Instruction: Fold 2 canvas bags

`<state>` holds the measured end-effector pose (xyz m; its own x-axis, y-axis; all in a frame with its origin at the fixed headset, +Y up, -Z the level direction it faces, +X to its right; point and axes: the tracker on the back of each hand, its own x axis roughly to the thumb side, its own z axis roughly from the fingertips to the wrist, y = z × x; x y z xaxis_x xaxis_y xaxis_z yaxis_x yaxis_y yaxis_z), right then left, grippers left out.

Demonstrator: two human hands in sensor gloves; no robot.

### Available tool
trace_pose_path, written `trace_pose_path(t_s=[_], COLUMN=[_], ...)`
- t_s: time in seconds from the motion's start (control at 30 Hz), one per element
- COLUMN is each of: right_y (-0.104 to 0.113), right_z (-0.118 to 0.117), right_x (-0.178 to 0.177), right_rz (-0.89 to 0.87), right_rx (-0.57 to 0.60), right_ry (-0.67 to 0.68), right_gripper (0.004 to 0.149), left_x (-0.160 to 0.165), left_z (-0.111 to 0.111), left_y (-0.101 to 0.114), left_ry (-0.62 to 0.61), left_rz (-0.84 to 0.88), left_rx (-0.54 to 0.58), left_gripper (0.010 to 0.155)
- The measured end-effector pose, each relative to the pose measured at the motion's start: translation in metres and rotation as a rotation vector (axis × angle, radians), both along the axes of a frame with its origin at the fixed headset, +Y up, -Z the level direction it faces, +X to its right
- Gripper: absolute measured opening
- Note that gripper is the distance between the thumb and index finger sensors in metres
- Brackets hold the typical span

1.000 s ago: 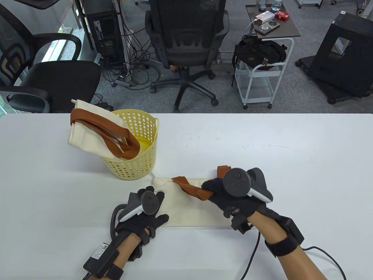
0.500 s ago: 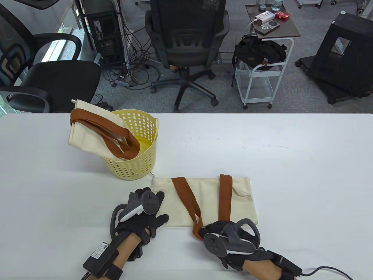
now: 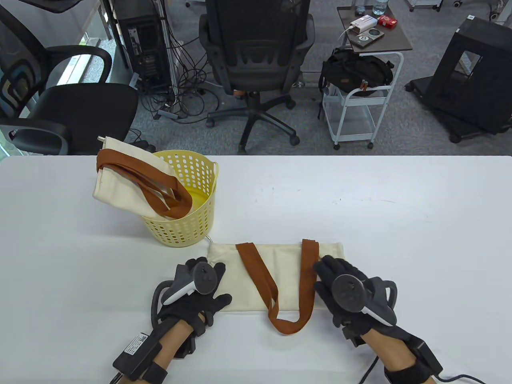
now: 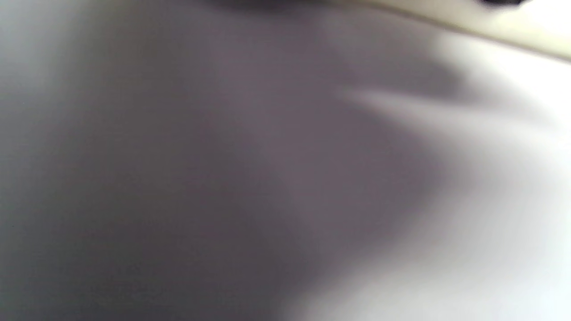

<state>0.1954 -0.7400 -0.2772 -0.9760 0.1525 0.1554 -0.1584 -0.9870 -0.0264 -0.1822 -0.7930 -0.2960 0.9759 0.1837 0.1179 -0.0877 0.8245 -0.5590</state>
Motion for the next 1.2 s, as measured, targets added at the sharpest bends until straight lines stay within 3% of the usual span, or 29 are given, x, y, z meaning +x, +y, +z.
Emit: trace_pose_path(t_s=[0.23,0.37,0.43,0.57,0.67,0.73,0.8,0.87,1.03,1.2], right_y=[-0.044,-0.049,-0.050,-0.050,-0.051,-0.051,-0.049,-0.049,-0.049,-0.050], right_z=[-0.017,-0.018,-0.019,-0.019,-0.019,-0.019,-0.017,-0.017,-0.015,-0.016], right_x=[0.008,0.005,0.007,0.006,0.003,0.002,0.000,-0.001,-0.002,-0.002], right_rz=[0.153,0.178,0.154,0.149,0.164,0.174,0.215,0.222,0.212,0.207], right_rx=[-0.245,-0.299,-0.332,-0.351,-0.348,-0.346,-0.343,-0.354,-0.347,-0.338], right_ry=[-0.019,-0.025,-0.036,-0.039,-0.037,-0.044,-0.120,-0.127,-0.141,-0.145], right_gripper=[0.071,0.071,0.071,0.070,0.069,0.069,0.068,0.067,0.067,0.068], left_x=[-0.001,-0.002,-0.005,-0.015,-0.020,-0.019,-0.016,-0.014,-0.013,-0.006], left_z=[0.000,0.000,0.001,0.004,0.001,-0.001,0.000,0.000,0.004,0.013], left_y=[0.000,0.002,0.005,0.013,0.007,0.000,0.002,0.003,0.015,0.031], left_ry=[0.006,0.006,0.023,0.188,0.271,0.248,0.249,0.233,0.295,0.394], left_rz=[0.016,0.033,0.061,0.145,0.074,0.066,0.073,0.105,0.231,0.498], left_rx=[0.002,0.005,0.028,0.109,-0.004,-0.114,-0.057,-0.077,0.027,0.149], left_gripper=[0.083,0.083,0.090,0.095,0.096,0.095,0.095,0.096,0.087,0.075])
